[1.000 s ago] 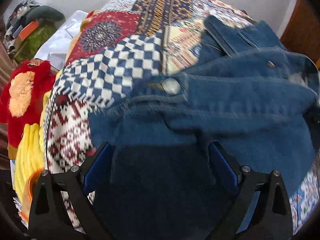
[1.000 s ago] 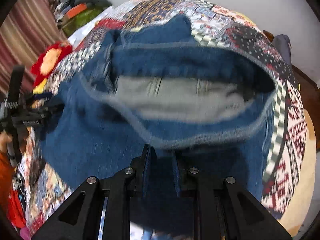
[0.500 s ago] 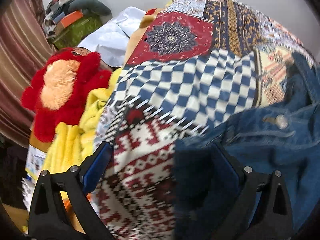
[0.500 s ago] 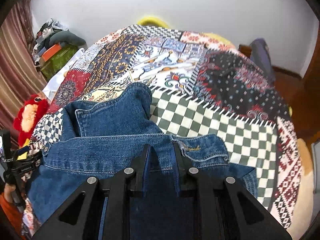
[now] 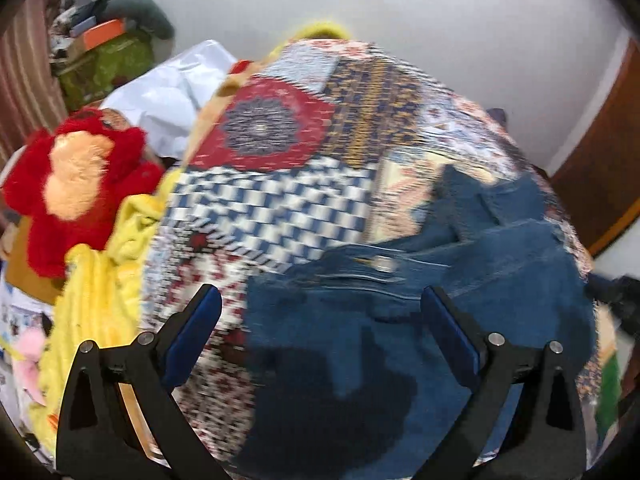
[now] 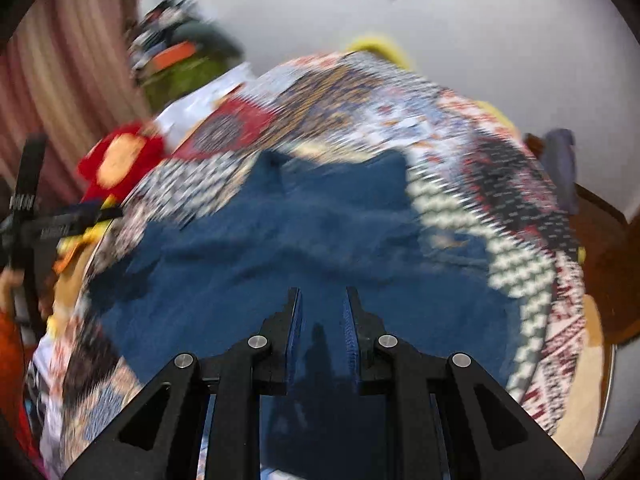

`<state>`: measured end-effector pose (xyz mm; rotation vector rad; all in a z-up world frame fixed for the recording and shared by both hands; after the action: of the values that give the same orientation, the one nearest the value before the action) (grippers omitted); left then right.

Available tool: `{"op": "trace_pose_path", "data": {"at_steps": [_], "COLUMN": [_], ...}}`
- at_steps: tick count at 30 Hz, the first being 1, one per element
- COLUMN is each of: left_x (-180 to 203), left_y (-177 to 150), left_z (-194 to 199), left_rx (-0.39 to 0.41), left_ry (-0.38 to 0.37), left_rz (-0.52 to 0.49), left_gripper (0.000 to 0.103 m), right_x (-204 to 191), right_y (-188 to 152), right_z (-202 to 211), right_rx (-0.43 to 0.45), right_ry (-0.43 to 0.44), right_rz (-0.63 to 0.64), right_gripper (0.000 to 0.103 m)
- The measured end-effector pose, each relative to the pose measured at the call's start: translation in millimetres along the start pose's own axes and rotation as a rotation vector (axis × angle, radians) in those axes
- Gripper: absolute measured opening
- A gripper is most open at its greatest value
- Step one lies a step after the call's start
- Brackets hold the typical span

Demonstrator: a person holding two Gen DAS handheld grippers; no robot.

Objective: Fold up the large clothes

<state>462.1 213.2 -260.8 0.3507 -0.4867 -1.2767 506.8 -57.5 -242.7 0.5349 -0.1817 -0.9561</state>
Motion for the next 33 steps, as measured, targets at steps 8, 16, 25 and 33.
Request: {"op": "trace_pose_path", "data": {"at_steps": [8,16,25,33], "left_x": [69.3,72.5,1.6,-46.1], "left_y": [-51.0,-86.2,-100.6,-116.8], "left_z": [-24.1,-52.4,-40.2,-25.8], "left_rx": [-0.113,-0.172,-0.170,-0.171], "left_ry": [-0.078,-0.049,0.115,0.070], "left_rz": [-0.149,-0.211,-0.173,0.003], "left_gripper": [0.101,0.102,0.102,0.102], "right_x": [-64.8,-22.0,44.6,95.0], "right_y": [-45.2,-69.1,-93.1,-114.3], "right_z": [-49.1,-54.3,-33.4,-7.3], "right_rx": [-0.152,-0.196,-0.192,-0.170], "right_ry": [0.042,-0.037,-0.128,-0.166], "right_rz": [0.137,0.135,0.091,-0.053], "right_gripper": [0.016,0.016,0.016,0.016]}}
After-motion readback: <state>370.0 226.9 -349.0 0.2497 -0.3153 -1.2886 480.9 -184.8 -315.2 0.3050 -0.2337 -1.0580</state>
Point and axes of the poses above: each gripper's, at about its wrist camera, not at the fingertips, and z roughly against the way its jaws point, x to its right, y to its top, the point moved 10 cm from there along -z, roughly the way its jaws point, and after that the axes turned 4 degrees about -x, right-handed, at the moved point
